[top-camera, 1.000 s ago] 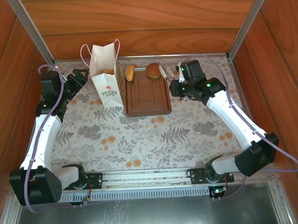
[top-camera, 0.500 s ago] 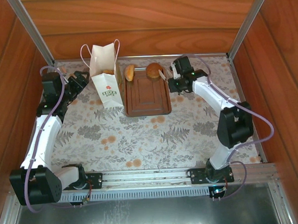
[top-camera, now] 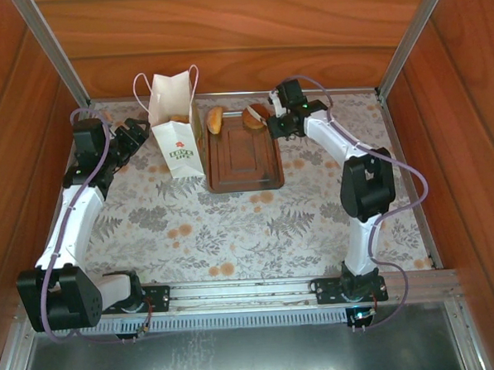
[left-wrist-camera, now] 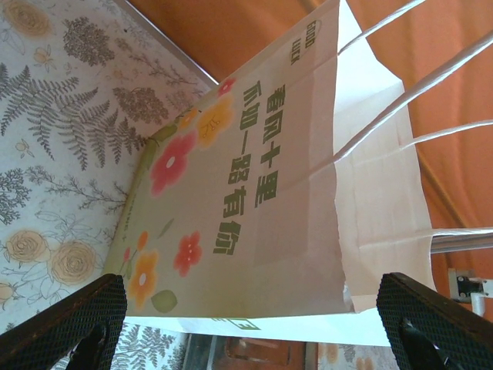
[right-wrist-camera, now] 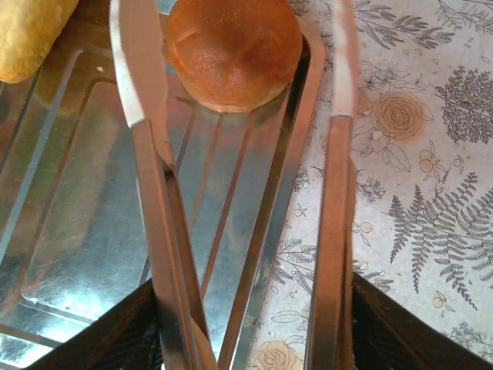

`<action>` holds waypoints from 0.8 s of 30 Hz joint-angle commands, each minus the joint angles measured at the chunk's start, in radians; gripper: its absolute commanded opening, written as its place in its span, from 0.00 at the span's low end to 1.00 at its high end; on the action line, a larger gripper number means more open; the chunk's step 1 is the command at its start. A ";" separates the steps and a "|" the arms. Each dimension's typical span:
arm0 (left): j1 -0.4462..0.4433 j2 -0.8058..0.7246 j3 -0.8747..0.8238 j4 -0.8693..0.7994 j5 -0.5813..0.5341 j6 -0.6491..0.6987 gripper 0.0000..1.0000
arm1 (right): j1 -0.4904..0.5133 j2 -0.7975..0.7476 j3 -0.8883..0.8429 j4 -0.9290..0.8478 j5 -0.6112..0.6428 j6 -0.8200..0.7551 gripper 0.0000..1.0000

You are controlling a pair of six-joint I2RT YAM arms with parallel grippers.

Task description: Place the fake bread into the paper bag

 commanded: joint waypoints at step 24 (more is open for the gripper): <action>0.008 0.015 0.025 -0.006 -0.002 0.011 0.89 | -0.010 0.176 0.154 -0.055 -0.032 -0.059 0.68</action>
